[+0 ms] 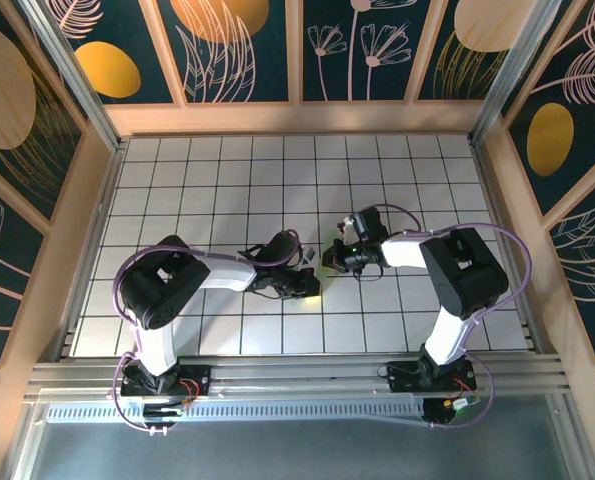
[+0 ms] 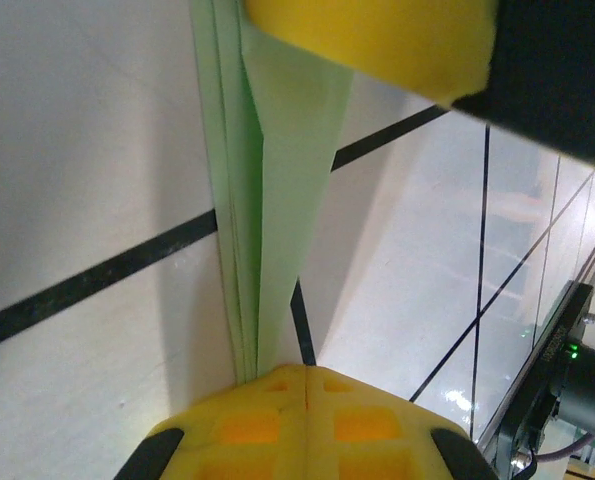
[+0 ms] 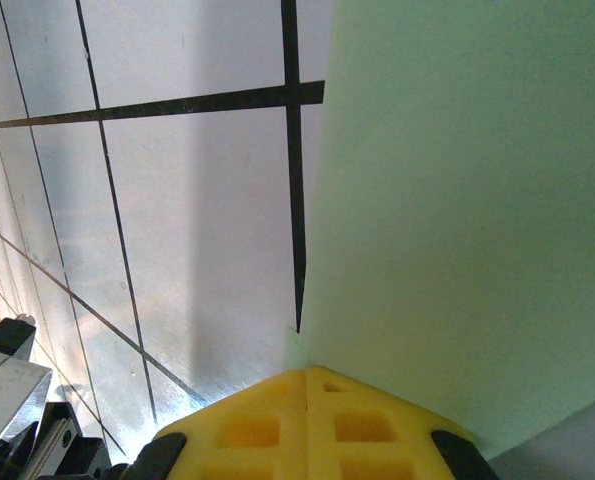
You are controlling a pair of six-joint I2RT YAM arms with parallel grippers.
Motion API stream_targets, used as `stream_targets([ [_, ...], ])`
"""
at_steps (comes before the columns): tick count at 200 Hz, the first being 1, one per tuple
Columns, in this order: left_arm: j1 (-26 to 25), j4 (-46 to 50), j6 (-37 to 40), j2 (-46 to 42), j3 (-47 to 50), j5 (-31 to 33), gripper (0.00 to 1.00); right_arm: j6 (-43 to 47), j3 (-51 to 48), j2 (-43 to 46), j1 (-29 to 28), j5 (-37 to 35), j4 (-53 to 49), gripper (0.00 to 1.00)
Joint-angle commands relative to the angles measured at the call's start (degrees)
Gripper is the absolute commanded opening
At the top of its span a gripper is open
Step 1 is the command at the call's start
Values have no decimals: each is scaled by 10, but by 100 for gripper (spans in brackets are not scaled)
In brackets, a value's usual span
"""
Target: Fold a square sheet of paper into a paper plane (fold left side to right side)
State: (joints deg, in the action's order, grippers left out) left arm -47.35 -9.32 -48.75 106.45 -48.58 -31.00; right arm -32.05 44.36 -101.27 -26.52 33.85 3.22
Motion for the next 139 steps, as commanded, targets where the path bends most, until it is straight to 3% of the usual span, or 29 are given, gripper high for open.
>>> stream_targets([
  [1, -6, 50, -10, -29, 19, -1, 0, 11, 3, -25, -6, -61, -57, 0],
  [44, 35, -11, -30, -122, 41, -17, 0, 25, 59, 17, -8, -61, -77, 0],
  [73, 85, -29, -29, -170, 62, 11, 0, 40, 107, 61, -13, -112, -123, 18],
  [106, 110, -31, -19, -191, 52, 119, 3, 44, 144, 106, -34, -229, -215, 37],
  [122, 112, -28, -14, -200, 45, 193, 10, 23, 150, 120, -45, -274, -255, 51],
  [139, 114, -27, -10, -214, 44, 260, 18, -28, 154, 125, -60, -306, -290, 55],
])
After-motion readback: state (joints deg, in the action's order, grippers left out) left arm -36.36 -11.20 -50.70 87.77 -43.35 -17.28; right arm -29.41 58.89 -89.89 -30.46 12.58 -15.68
